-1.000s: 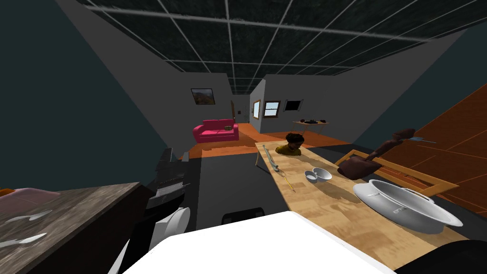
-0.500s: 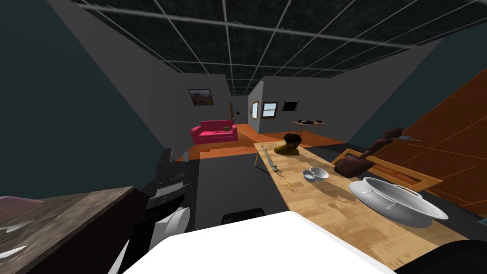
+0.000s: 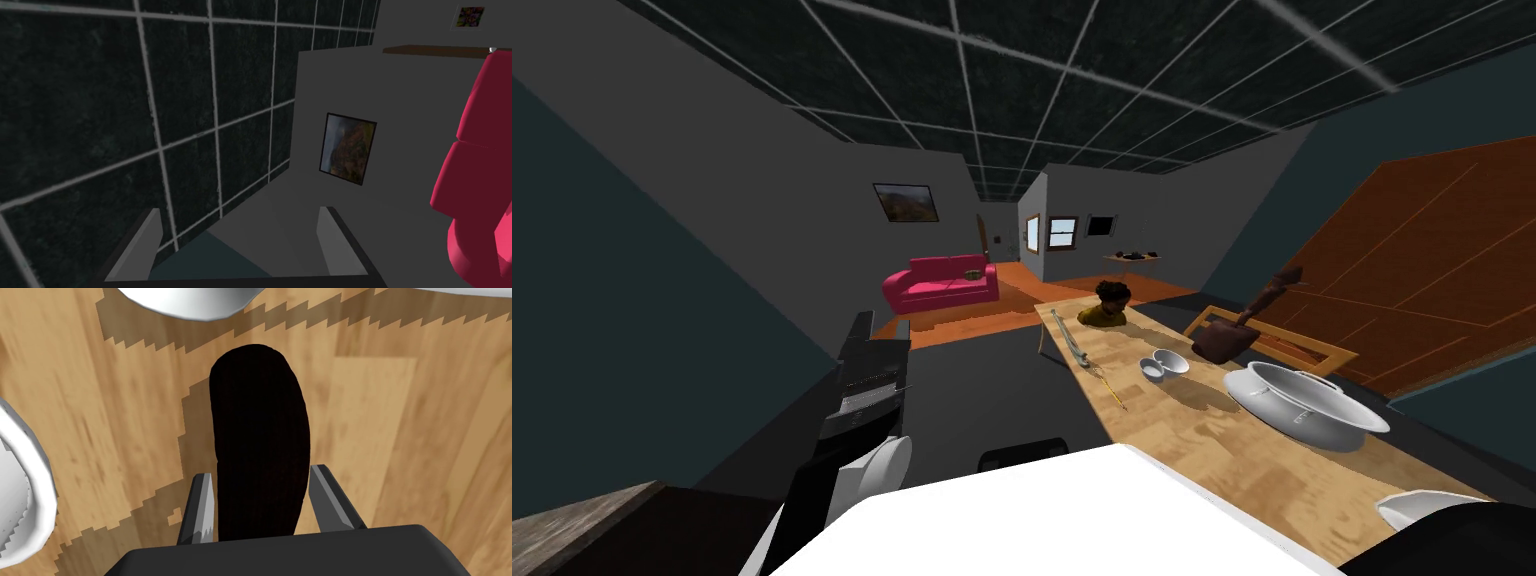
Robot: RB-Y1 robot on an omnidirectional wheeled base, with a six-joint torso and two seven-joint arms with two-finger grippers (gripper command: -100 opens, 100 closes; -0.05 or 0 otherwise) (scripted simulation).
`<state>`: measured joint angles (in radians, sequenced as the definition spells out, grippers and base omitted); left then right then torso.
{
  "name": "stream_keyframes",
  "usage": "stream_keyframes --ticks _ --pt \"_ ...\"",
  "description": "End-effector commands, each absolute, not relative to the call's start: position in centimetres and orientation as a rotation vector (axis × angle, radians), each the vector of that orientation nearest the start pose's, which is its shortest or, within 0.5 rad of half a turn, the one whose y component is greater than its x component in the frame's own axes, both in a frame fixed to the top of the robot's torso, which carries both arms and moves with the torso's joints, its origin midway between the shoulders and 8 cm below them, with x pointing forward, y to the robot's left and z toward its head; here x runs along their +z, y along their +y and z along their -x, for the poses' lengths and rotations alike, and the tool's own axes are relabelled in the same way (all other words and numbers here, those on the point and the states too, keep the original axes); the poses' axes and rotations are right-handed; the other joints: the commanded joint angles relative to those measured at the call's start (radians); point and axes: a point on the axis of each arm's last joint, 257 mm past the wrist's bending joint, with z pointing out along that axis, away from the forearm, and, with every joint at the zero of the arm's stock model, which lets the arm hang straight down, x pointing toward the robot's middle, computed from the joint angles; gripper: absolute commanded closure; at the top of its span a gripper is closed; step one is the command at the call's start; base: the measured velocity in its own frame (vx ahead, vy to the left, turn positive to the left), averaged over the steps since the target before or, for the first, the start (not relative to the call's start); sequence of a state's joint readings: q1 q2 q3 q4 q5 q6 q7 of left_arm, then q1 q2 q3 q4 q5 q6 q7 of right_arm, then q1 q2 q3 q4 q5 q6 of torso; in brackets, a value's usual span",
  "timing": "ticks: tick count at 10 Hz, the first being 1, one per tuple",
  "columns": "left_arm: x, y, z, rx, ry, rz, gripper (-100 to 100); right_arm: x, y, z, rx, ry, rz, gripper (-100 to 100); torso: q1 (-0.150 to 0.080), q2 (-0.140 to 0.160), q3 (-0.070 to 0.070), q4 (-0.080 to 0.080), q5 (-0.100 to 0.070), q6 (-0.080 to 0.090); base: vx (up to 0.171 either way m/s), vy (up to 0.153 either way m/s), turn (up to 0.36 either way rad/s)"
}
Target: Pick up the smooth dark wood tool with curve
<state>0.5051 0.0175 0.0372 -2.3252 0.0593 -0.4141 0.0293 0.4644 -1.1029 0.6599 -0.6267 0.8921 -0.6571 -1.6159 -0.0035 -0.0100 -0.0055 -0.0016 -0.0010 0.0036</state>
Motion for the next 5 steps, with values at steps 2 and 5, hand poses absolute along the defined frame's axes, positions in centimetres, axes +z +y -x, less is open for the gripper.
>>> stream_keyframes --ticks 2,5 --pt "2.76 29.72 -34.57 -1.320 0.610 0.724 0 -49.06 -63.40 11.45 -0.124 2.514 -2.011 100 -0.001 0.000 0.000 0.000 0.000 0.000 0.150 -0.007 -0.211" --pt "2.77 29.71 -34.57 -1.320 0.610 0.724 0 -48.99 -63.45 11.56 -0.125 2.523 -2.000 0 0.000 0.003 0.002 0.001 0.000 -0.002 0.076 0.006 -0.072"
